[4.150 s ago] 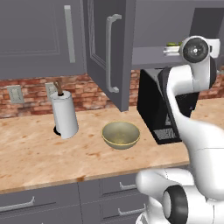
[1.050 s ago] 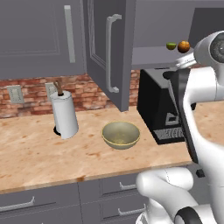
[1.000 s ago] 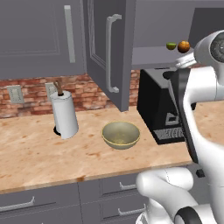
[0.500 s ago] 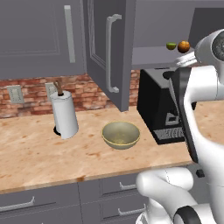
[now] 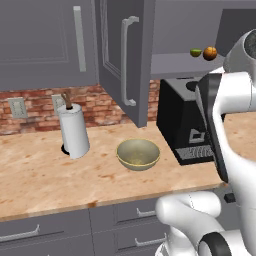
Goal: Open the cabinet. Pick the peach and orange from the cabinet and place them into the bowl. Then close the cabinet.
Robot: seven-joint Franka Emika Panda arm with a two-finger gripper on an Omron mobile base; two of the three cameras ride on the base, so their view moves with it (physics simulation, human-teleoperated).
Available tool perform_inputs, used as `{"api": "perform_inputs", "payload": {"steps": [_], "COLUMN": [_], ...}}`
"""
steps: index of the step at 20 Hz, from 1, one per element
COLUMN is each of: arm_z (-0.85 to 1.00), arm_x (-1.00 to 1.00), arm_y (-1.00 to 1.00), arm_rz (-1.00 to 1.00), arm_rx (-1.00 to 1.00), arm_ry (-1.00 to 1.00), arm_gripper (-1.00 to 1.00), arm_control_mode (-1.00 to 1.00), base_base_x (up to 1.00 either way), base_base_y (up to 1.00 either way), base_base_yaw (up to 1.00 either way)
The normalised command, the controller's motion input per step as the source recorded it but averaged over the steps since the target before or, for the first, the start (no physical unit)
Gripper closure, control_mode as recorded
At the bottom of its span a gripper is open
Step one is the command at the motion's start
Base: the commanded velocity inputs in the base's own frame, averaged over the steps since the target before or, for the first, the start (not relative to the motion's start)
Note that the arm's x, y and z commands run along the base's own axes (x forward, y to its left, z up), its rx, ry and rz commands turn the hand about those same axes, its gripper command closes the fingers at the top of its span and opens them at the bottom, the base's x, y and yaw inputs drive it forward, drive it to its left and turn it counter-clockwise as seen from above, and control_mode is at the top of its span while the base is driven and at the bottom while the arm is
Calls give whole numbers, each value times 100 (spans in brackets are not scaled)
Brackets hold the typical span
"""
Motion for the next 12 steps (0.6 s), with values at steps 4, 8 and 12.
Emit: {"api": "perform_inputs", "payload": {"steps": [4, 8, 12], "arm_z": [-32, -16, -9], "arm_x": [0, 0, 0], "arm_y": [0, 0, 0], "arm_rz": [0, 0, 0], "arm_rx": [2, 0, 0], "arm_ry": [39, 24, 13], "arm_gripper": [-100, -100, -100], "arm_control_mode": [-100, -100, -100], "base_base_x": [0, 0, 0], "base_base_y": [0, 0, 0], "base_base_yaw": [0, 0, 0]}}
